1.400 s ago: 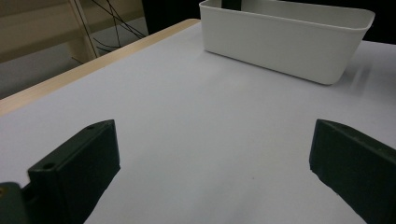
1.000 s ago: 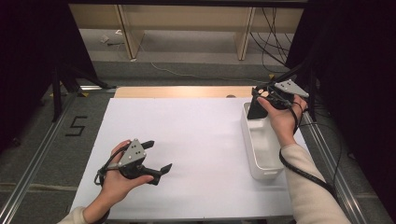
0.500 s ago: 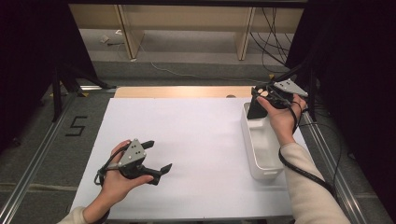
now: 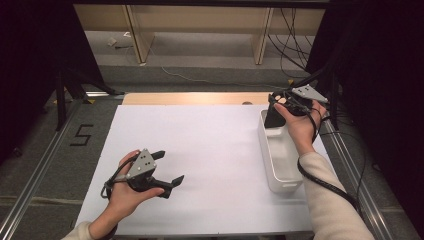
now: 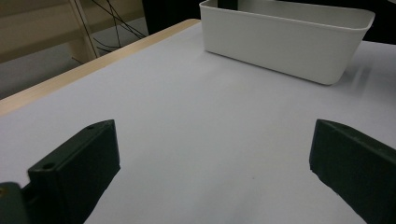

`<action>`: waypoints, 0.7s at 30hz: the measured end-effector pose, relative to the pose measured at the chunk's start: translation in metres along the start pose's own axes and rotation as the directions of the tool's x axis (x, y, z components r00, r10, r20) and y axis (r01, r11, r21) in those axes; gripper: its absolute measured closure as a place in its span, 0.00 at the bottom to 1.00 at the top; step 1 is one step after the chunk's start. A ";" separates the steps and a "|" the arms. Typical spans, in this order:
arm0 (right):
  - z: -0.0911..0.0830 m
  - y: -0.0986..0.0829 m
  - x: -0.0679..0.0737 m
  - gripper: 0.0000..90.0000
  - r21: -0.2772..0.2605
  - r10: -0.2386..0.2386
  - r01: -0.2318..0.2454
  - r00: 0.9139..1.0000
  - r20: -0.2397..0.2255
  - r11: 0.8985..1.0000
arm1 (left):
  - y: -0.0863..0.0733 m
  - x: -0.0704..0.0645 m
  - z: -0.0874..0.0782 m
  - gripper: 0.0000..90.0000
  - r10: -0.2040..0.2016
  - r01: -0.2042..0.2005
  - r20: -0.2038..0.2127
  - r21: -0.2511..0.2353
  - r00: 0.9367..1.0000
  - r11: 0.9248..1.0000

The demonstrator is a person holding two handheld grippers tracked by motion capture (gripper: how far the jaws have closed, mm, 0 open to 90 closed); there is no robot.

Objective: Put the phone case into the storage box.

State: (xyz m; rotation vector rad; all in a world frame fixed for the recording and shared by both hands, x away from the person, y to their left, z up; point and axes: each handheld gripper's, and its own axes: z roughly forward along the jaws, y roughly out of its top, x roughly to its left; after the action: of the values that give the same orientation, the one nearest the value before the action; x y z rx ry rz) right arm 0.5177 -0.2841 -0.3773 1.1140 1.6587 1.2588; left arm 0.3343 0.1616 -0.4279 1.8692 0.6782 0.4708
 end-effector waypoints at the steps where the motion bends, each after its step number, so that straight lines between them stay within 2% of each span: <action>1: 0.000 0.000 0.000 0.18 0.000 0.000 0.000 1.000 0.000 1.000 | 0.000 0.000 0.000 0.01 0.000 0.000 0.000 0.000 1.000 1.000; 21: 0.007 -0.003 0.000 0.18 0.029 0.000 0.000 1.000 0.003 1.000 | 0.000 0.000 0.001 0.01 -0.003 0.003 0.005 0.003 1.000 1.000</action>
State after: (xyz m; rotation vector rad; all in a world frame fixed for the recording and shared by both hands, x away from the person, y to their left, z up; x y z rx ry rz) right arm 0.5239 -0.2822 -0.3816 1.1326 1.6797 1.2360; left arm 0.3342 0.1610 -0.4284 1.8716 0.6788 0.4639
